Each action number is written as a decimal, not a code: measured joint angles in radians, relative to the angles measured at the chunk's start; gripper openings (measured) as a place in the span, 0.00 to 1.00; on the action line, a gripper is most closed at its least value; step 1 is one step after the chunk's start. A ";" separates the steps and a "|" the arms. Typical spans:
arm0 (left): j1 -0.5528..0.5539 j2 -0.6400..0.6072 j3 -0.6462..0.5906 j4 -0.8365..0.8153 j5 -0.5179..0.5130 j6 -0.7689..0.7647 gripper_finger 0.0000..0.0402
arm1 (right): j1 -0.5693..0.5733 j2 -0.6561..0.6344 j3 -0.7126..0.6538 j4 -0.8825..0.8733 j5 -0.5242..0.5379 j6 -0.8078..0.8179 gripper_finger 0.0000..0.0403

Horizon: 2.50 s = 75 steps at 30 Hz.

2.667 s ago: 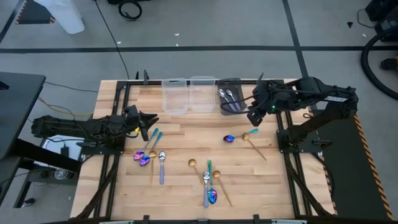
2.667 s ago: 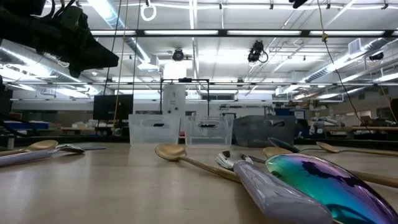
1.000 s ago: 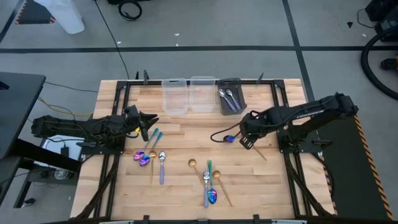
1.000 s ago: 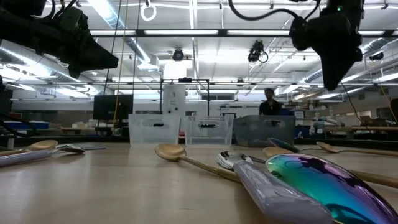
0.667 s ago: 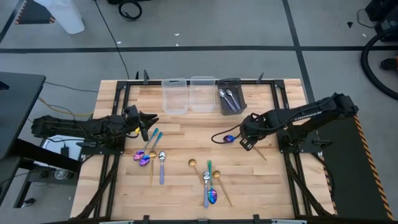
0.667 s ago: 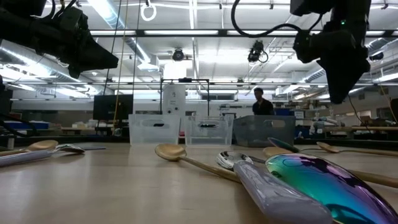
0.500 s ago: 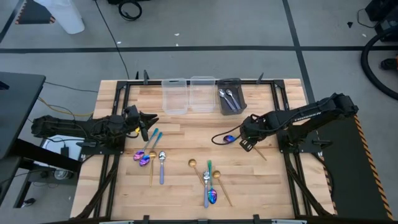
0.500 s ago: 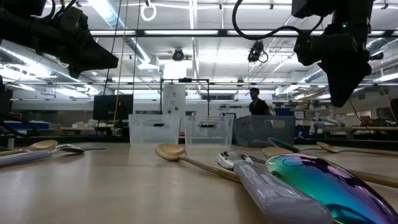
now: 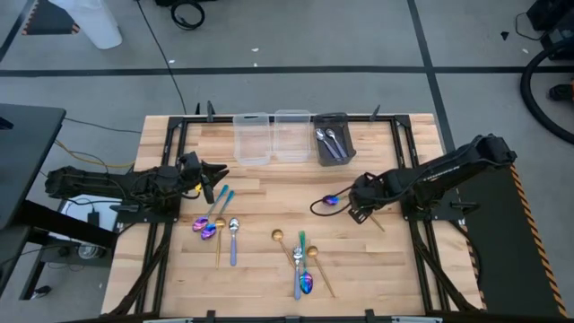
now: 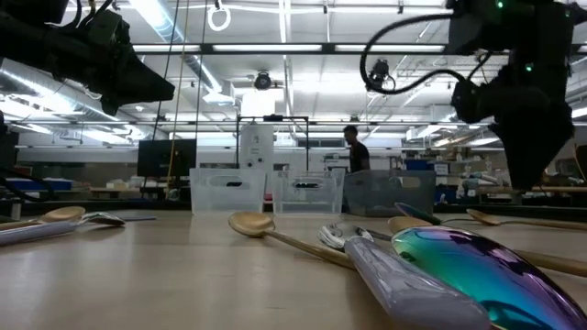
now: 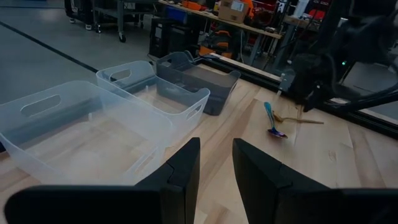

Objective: Sort silverware by color (type)
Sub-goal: Put the gold spoon into the right transparent bin

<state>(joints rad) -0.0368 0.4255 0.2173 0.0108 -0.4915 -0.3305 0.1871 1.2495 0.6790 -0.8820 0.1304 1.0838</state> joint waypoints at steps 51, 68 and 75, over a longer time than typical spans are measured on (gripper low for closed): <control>0.000 0.000 0.000 0.000 0.000 0.000 0.26 | 0.053 0.038 -0.212 0.320 0.126 0.047 0.16; 0.000 0.000 0.000 0.000 0.000 0.000 0.26 | -0.003 0.042 -0.158 0.400 0.033 0.007 0.05; 0.000 0.000 0.000 0.000 0.000 0.000 0.26 | -0.022 0.041 -0.158 0.496 -0.010 -0.008 0.05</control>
<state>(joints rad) -0.0365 0.4255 0.2173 0.0109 -0.4919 -0.3305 0.1652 1.2907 0.5209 -0.3855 0.1206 1.0756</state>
